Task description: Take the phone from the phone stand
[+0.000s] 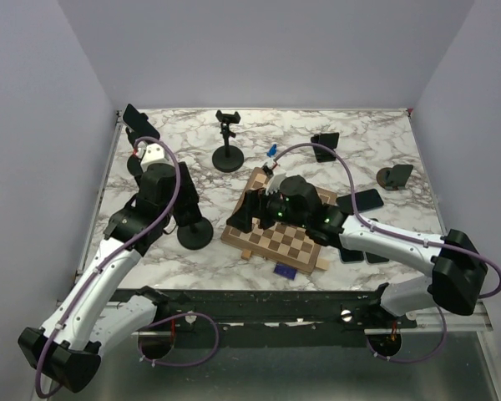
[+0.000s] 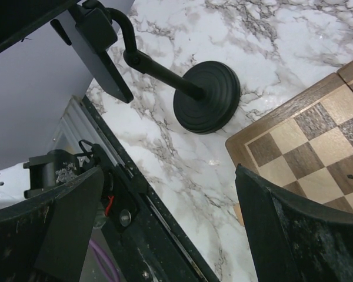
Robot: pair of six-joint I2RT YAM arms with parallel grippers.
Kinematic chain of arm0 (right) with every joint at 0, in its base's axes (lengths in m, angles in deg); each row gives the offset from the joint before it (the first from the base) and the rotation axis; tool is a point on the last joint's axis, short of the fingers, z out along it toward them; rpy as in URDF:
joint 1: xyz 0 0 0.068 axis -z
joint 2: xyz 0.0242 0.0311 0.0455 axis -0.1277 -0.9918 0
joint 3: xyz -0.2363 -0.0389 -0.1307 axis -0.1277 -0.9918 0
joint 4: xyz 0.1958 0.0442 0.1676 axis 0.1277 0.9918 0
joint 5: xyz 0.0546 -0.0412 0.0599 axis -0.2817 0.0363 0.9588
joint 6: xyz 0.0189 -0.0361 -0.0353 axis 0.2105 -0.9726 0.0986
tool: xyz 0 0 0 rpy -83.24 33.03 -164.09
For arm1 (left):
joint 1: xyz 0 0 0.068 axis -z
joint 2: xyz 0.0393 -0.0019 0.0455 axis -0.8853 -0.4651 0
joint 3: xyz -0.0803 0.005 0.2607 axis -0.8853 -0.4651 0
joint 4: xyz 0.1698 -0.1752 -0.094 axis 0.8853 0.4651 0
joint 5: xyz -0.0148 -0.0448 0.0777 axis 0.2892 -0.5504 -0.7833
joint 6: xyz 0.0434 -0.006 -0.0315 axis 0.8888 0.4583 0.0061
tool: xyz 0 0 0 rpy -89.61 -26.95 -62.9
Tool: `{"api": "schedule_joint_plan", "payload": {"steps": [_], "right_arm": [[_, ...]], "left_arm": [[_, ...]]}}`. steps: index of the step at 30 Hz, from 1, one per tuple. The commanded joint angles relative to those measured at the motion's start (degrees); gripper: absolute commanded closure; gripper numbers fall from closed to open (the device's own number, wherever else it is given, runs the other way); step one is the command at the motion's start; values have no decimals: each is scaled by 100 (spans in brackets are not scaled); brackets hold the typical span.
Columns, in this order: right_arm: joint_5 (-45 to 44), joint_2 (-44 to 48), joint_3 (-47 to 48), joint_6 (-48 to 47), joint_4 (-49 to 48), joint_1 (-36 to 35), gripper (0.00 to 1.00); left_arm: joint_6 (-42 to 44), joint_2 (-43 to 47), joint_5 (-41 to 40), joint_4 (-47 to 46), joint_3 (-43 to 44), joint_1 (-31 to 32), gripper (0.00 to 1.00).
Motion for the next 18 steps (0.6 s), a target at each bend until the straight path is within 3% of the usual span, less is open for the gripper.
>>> {"api": "schedule_joint_plan", "payload": {"steps": [1,2,6,11,18], "right_arm": [[-421,-245,385,-22,350,-233,0],[-492,-288,458,-29,405,-270,0],[-737,-452,830,-50,673,-420,0],[-1745,-858,1620,59,1262,-667,0],[-3092,-1730,3058,309,1918,-1215,0]], "left_arm": [[-36,592,344,-59,38,52,8],[18,685,310,-14,67,42,2],[243,1108,62,193,230,43,1],[474,1760,-281,289,351,34,1],[602,2653,-1557,44,175,34,1]]}}
